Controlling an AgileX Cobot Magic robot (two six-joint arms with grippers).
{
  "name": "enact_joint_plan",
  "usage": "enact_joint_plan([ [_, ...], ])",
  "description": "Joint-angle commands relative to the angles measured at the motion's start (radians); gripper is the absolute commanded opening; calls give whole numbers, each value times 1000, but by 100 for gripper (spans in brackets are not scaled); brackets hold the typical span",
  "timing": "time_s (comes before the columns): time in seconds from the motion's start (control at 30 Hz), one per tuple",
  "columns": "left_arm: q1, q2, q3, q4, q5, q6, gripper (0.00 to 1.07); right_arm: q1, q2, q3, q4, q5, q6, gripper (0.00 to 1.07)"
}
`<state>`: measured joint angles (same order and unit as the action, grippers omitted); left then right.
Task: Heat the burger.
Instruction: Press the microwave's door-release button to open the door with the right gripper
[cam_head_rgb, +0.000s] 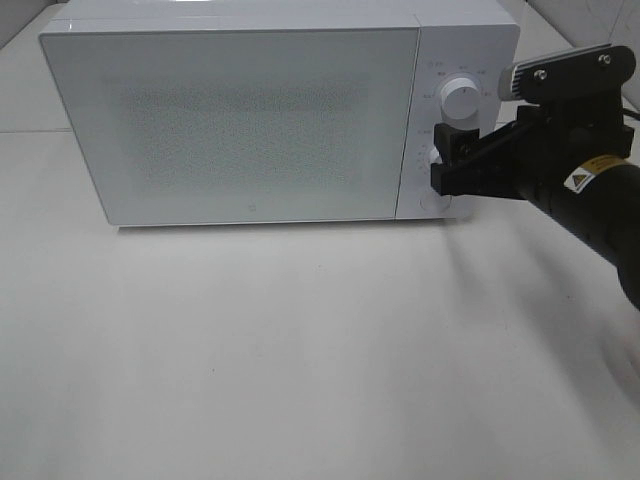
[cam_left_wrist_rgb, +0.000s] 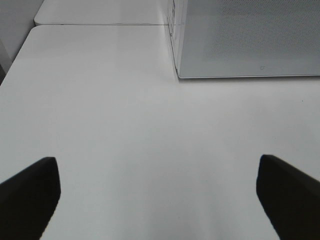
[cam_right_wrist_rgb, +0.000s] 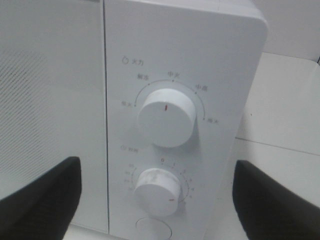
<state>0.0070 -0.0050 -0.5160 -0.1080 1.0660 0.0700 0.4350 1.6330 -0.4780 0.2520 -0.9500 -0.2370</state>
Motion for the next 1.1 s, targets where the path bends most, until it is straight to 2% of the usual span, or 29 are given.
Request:
enact_joint_plan([
  [0.03,3,-3,0,-4,3,-5,100,27,2,22,43,-58,-11,75],
  [0.27,3,-3,0,-4,3,-5,100,113,3,101,169,-112,-18,75],
  [0.6,3,-3,0,-4,3,-5,100,123,3,113,193,-113,48,75],
  [0.7,3,-3,0,-4,3,-5,100,123,3,113,193,-113,165,72],
  [0.77,3,-3,0,-4,3,-5,100,123,3,113,192,-113,444,64],
  [0.87,3,-3,0,-4,3,-5,100,123,3,113,190,-113,508,62],
  [0.93,3,-3,0,-4,3,-5,100,123,3,113,189,-113,817,50],
  [1.03,3,-3,0,-4,3,-5,100,123,3,113,188,-113,896,47],
  [1.1,3,-3,0,-4,3,-5,100,123,3,113,188,-113,1088,35],
])
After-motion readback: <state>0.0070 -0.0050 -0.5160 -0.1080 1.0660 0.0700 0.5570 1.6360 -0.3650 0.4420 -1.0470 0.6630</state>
